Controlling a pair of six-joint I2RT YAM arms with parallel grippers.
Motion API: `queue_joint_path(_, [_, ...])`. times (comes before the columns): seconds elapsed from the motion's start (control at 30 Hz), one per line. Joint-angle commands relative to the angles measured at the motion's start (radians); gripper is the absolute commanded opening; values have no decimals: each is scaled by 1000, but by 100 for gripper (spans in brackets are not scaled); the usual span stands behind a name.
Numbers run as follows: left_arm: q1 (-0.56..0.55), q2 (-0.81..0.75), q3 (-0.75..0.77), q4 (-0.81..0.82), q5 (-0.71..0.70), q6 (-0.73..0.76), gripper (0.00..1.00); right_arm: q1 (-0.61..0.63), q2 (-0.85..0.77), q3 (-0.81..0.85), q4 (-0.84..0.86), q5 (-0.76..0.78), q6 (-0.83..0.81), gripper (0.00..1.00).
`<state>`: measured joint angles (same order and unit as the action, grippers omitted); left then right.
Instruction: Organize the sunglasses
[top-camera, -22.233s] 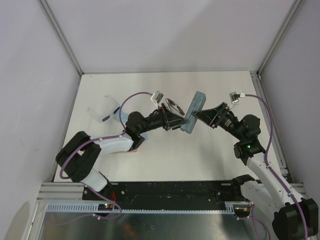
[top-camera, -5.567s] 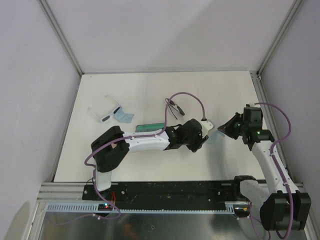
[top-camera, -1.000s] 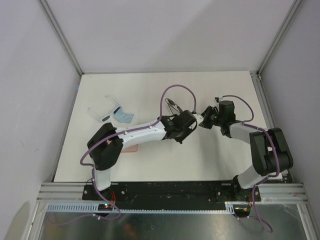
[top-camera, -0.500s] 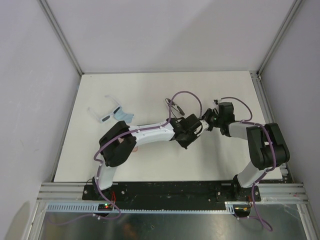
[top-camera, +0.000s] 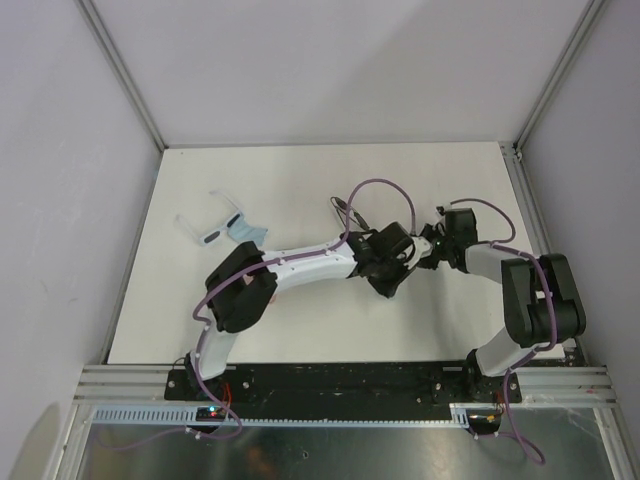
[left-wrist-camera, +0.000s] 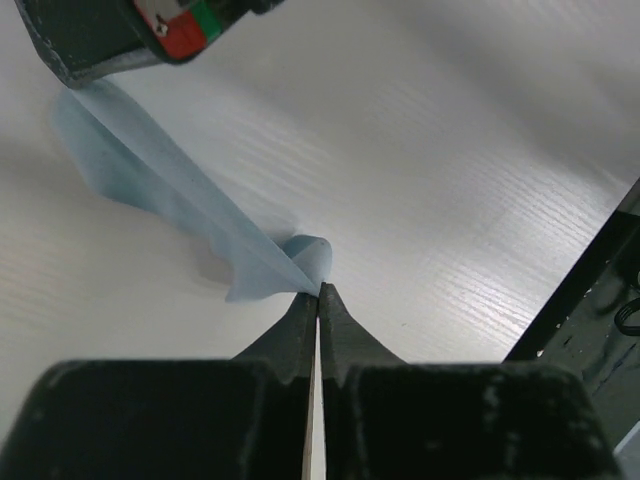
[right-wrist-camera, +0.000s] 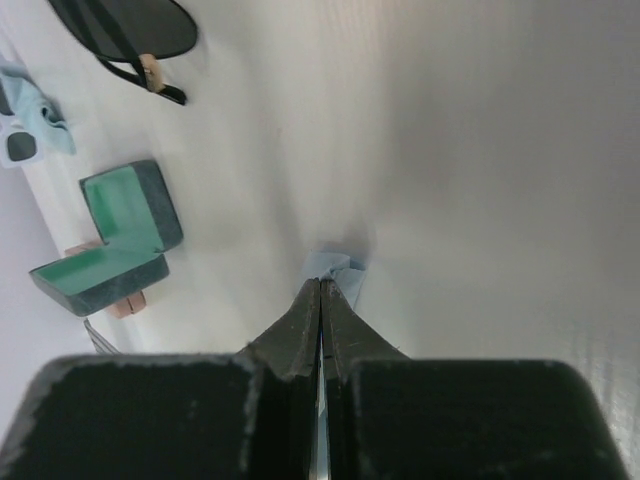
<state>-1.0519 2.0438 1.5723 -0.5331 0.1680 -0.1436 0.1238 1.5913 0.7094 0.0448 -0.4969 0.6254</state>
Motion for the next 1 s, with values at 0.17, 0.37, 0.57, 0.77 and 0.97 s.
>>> queue_joint_path(0.17, [-52, 79, 91, 4, 81, -68, 6, -38, -68, 32, -136, 128, -86, 2])
queue_joint_path(0.37, [-71, 97, 129, 38, 95, -117, 32, -83, -124, 31, -220, 190, -123, 29])
queue_joint_path(0.57, [-68, 11, 104, 55, 33, -144, 57, -129, -205, 7, -262, 226, -150, 50])
queue_joint_path(0.77, [-12, -161, -8, 67, -33, -198, 58, -150, -274, -27, -263, 202, -158, 38])
queue_joint_path(0.97, [80, -398, -199, 86, -206, -241, 40, -71, -296, -38, -249, 171, -150, 5])
